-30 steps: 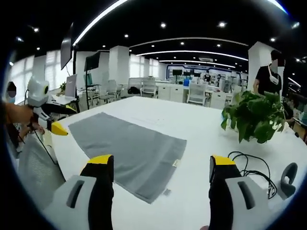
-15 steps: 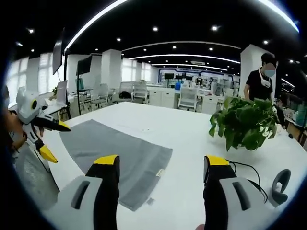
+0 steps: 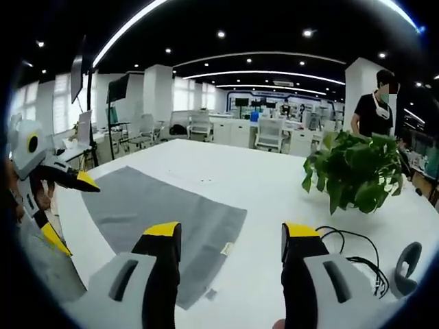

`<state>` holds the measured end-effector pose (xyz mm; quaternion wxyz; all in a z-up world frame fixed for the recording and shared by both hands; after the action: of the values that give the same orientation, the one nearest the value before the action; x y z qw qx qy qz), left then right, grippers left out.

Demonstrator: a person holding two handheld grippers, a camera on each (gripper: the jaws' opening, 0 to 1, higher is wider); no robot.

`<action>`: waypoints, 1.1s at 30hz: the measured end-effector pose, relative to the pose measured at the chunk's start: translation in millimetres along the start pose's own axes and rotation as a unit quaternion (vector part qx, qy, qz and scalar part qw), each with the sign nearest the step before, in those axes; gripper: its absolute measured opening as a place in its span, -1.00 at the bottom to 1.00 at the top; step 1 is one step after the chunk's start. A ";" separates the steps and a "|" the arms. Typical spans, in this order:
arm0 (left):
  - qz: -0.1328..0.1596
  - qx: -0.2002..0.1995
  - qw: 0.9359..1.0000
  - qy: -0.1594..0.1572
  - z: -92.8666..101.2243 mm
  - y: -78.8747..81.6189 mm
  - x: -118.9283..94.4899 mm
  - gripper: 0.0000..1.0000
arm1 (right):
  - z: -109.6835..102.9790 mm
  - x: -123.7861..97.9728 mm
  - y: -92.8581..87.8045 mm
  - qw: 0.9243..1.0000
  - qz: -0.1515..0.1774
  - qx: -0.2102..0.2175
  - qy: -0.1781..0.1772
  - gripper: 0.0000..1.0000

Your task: Fold the towel on the table until its edges align and the towel forms a compact rectangular stack.

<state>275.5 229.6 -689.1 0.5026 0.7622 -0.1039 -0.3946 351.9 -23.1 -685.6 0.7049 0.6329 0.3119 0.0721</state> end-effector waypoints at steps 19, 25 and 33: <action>-0.048 0.021 0.997 -0.064 20.4 -7.5 63.0 0.27 | 45.7 54.6 -12.8 0.996 0.007 0.083 -0.007 0.00; -0.057 0.019 0.995 -0.080 27.4 -9.2 82.9 0.16 | 55.2 78.1 -18.5 0.997 -0.006 0.083 0.007 -0.03; -0.069 0.023 0.992 -0.099 35.5 -15.8 106.6 0.06 | 57.5 98.5 -24.7 0.996 -0.017 0.090 0.023 -0.03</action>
<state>317.8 153.7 -762.0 0.4435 0.7364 -0.1091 -0.4992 453.5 -27.6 -742.8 0.6387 0.6866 0.3443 0.0460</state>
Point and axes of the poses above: the point that each gripper's makers call its tool centre point, and the gripper's own axes: x roughly forward along the fingers, z roughly to its right, y roughly out of its top, the point moved 10 cm from there along -x, roughly backward along the fingers, and after that the axes turned 6 degrees about y, right-handed, at the moved point
